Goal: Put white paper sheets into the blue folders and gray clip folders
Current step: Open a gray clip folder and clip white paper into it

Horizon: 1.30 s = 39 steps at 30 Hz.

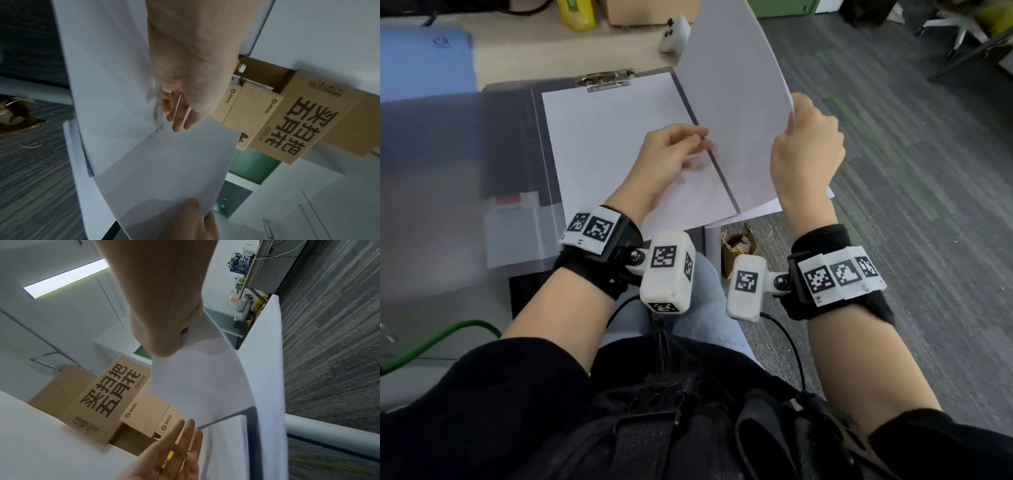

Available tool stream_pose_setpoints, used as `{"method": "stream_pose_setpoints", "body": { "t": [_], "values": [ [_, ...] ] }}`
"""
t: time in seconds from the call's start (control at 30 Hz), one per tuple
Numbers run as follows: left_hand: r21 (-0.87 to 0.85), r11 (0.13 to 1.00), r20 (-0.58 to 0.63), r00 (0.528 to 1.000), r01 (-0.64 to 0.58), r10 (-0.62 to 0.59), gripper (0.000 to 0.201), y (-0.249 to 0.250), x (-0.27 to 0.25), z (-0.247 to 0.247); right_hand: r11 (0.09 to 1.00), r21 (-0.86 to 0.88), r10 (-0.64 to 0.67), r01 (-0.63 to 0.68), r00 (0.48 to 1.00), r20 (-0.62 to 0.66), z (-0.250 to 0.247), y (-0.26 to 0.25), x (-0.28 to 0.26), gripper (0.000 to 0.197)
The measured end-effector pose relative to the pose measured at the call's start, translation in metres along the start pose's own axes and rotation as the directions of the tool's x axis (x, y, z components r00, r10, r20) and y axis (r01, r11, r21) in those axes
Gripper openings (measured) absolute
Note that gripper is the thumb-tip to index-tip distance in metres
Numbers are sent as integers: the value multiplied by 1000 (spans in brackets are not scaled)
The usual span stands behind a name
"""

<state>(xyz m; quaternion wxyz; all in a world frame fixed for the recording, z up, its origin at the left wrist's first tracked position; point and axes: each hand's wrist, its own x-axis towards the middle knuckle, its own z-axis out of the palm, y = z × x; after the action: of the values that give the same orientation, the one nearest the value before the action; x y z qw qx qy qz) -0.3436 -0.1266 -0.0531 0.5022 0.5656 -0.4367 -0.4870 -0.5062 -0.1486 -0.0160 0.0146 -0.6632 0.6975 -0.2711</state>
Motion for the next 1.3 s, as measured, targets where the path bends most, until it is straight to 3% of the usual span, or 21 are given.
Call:
{"method": "stream_pose_setpoints", "body": {
  "t": [0.13,0.23,0.43,0.5,0.6,0.67,0.83,0.93,1.03,1.13,1.3],
  "values": [
    [69,997,-96,995,-19,25,23,5,-8,-24,997,71,-11,26,977,-211,-11,-13,-1,40],
    [71,997,-144,989,-12,22,24,5,-15,-39,961,231,-53,152,921,-386,-14,-27,-6,41],
    [32,999,-216,976,11,-4,12,14,-33,-63,737,557,-60,383,858,-510,-13,-55,-21,31],
    [38,999,-245,970,2,7,17,18,-37,-74,640,663,-62,389,885,-461,-13,-65,-27,23],
    [18,997,-293,953,-75,77,17,26,-45,-91,477,812,-75,336,936,-343,-14,-86,-38,37],
    [-21,987,-399,906,-160,139,14,29,-52,-107,392,867,-105,307,952,-289,-12,-99,-45,32],
    [-52,931,-655,716,-362,242,26,36,-76,-145,372,893,-255,254,953,-165,1,-120,-60,15],
    [3,915,-687,664,-404,295,27,38,-89,-165,393,906,-301,156,953,-33,9,-131,-68,10],
    [49,943,-670,689,-330,277,26,28,-97,-176,331,943,-288,-13,951,114,19,-137,-75,9],
    [7,974,-663,728,-227,175,27,10,-104,-178,288,944,-293,-162,923,248,29,-141,-84,11],
    [-10,985,-638,760,-170,125,14,-3,-105,-177,300,927,-285,-224,906,312,37,-149,-92,19]
  ]
}}
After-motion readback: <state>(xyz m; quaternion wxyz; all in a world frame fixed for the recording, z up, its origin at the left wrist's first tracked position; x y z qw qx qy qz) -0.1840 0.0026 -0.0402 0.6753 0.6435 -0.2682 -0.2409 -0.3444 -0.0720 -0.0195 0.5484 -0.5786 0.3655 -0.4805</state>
